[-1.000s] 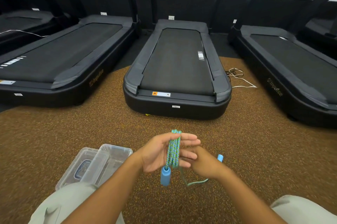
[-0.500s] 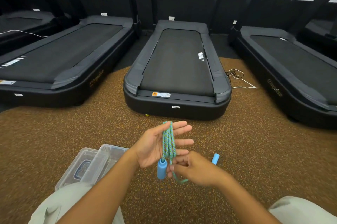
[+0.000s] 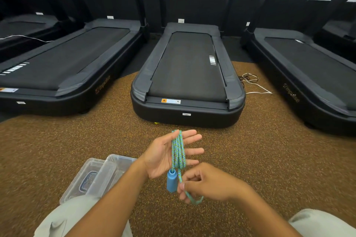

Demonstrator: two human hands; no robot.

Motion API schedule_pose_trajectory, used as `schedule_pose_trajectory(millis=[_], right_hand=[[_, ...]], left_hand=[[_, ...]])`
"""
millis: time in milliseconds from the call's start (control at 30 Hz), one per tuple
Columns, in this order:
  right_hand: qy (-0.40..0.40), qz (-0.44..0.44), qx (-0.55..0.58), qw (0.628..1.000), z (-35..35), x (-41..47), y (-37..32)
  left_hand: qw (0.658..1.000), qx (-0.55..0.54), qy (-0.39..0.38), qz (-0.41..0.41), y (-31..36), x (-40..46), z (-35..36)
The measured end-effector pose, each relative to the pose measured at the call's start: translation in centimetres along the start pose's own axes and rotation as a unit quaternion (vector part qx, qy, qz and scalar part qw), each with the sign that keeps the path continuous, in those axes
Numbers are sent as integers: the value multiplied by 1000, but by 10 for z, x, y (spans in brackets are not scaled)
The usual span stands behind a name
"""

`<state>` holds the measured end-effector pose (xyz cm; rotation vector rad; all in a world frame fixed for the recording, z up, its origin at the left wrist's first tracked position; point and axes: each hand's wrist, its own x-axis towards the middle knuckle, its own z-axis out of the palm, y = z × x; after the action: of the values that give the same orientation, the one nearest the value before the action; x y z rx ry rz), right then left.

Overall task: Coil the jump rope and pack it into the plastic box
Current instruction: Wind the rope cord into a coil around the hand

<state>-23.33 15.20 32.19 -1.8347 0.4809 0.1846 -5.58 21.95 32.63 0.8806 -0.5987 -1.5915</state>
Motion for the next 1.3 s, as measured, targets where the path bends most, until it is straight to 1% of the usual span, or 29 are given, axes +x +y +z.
schedule_pose_trajectory(millis=[200,467,600,767,900,1067,1167,1300], right_hand=[[-10,7,23,1000,-1,-7,-14],[-65,-3,-13,998,-4,-22,-45],[-61,-11,-40,997,-9,-33,-59],[-15,-17,-46,999,-16,-42,-67],[68,-56,-80,993,-19,-42,-65],[156,-105,-130,974,-24,-36,-59],[182,-115,-163,963,-27,-35,-55],[203,-123,-155,959,-30,-32,-50]], left_hand=[[1000,-3,2,-1,0,1,-2],[1000,2,9,-2,-2,3,-1],[1000,-2,4,-3,-1,2,0],[1000,-11,-1,1,-1,3,-2],[1000,-28,-5,1,-1,3,-3],[1000,-22,-2,0,-3,4,-3],[1000,-26,-1,-5,-3,4,-2],[1000,-23,-2,-18,-6,4,3]])
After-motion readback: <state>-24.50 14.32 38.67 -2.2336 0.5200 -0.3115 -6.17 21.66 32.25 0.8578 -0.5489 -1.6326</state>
